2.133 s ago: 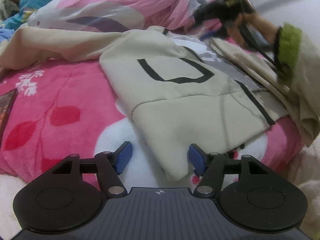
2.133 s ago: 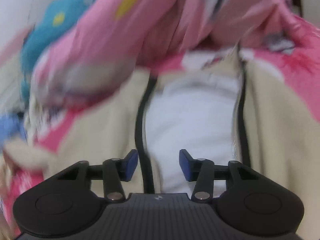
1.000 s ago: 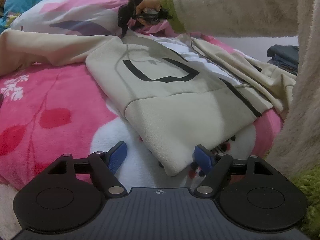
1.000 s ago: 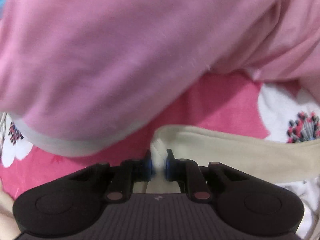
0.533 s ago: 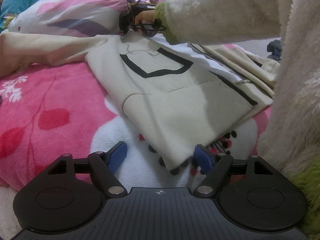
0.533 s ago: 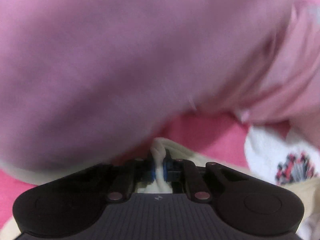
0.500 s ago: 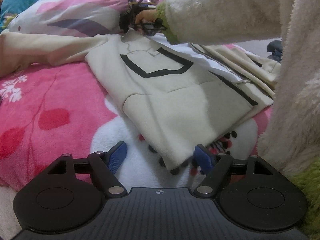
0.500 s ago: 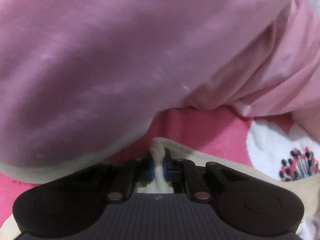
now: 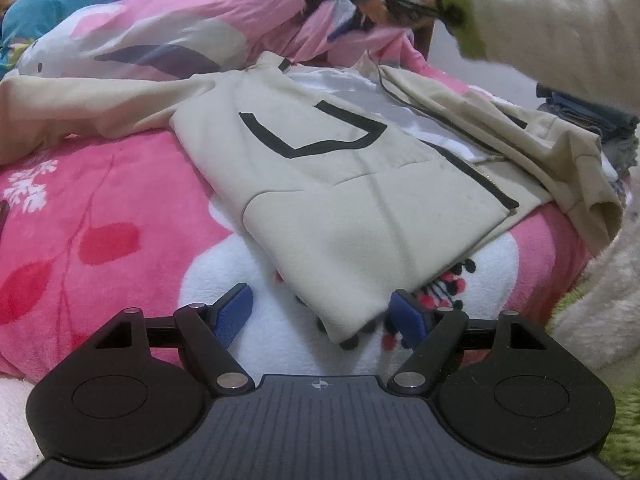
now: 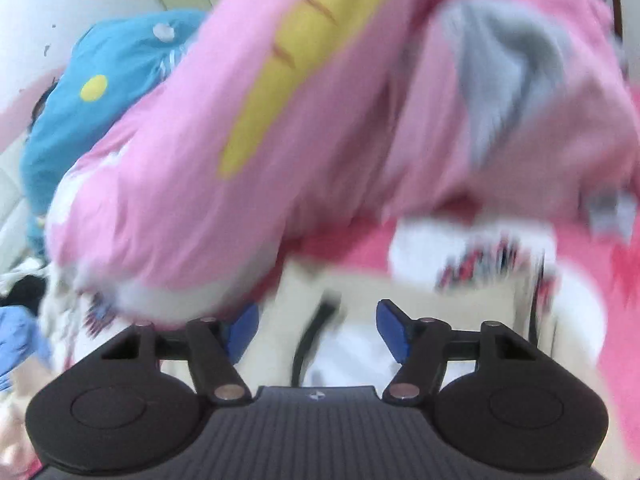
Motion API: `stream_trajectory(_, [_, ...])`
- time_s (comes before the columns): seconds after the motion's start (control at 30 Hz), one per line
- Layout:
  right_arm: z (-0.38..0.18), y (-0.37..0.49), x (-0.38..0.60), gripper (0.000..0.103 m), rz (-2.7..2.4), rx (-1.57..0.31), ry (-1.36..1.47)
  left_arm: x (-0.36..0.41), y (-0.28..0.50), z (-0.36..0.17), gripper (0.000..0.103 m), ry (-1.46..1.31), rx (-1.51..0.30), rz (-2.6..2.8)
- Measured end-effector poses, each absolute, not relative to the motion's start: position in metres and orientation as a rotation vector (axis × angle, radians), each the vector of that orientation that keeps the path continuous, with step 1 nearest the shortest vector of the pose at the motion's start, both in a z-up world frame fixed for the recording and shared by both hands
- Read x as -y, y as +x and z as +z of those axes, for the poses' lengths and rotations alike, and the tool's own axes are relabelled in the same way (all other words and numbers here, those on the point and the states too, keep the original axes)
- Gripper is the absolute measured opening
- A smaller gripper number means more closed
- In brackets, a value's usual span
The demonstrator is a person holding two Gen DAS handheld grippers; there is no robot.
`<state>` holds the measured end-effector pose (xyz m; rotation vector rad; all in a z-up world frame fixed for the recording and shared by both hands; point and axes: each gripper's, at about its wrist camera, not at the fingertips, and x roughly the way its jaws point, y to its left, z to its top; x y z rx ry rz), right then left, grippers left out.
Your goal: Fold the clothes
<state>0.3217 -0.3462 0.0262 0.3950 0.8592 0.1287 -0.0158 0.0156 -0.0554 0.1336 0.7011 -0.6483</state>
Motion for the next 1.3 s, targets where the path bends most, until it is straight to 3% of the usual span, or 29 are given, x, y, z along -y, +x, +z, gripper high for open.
stream_trajectory(0.27, [-0.064, 0.322, 0.312, 0.048, 0.207, -0.964, 0.676, -0.007, -0.019, -0.056, 0.079, 0.184, -0.699, -0.622])
stream_trajectory(0.43, [-0.079, 0.326, 0.317, 0.040, 0.216, -0.911, 0.791, -0.002, -0.022, -0.056, 0.081, 0.222, -0.705, -0.607])
stream_trajectory(0.57, [-0.070, 0.328, 0.304, 0.028, 0.219, -0.901, 0.660, 0.001, -0.023, -0.056, 0.081, 0.239, -0.710, -0.597])
stream_trajectory(0.6, [-0.066, 0.327, 0.298, 0.015, 0.211, -0.896, 0.591, 0.001, -0.023, -0.055, 0.081, 0.240, -0.711, -0.594])
stream_trajectory(0.63, [-0.063, 0.326, 0.291, 0.010, 0.202, -0.891, 0.521, 0.001, -0.023, -0.055, 0.081, 0.240, -0.713, -0.592])
stream_trajectory(0.7, [-0.054, 0.321, 0.278, 0.007, 0.183, -0.858, 0.389, 0.002, -0.023, -0.055, 0.081, 0.240, -0.718, -0.589])
stream_trajectory(0.83, [-0.039, 0.304, 0.244, 0.006, 0.110, -0.747, 0.049, 0.002, -0.023, -0.054, 0.081, 0.245, -0.723, -0.586])
stream_trajectory(0.93, [-0.071, 0.299, 0.200, 0.010, 0.066, -0.729, -0.398, 0.002, -0.023, -0.054, 0.081, 0.245, -0.727, -0.583])
stream_trajectory(1.03, [-0.100, 0.280, 0.162, 0.023, 0.004, -0.587, -0.828, 0.002, -0.022, -0.054, 0.081, 0.242, -0.733, -0.579])
stream_trajectory(1.1, [-0.092, 0.275, 0.161, 0.032, -0.018, -0.571, -0.842, 0.001, -0.022, -0.054, 0.081, 0.240, -0.735, -0.574])
stream_trajectory(1.3, [-0.009, 0.232, 0.204, 0.032, 0.007, -0.522, -0.511, -0.002, -0.023, -0.055, 0.081, 0.217, -0.718, -0.575])
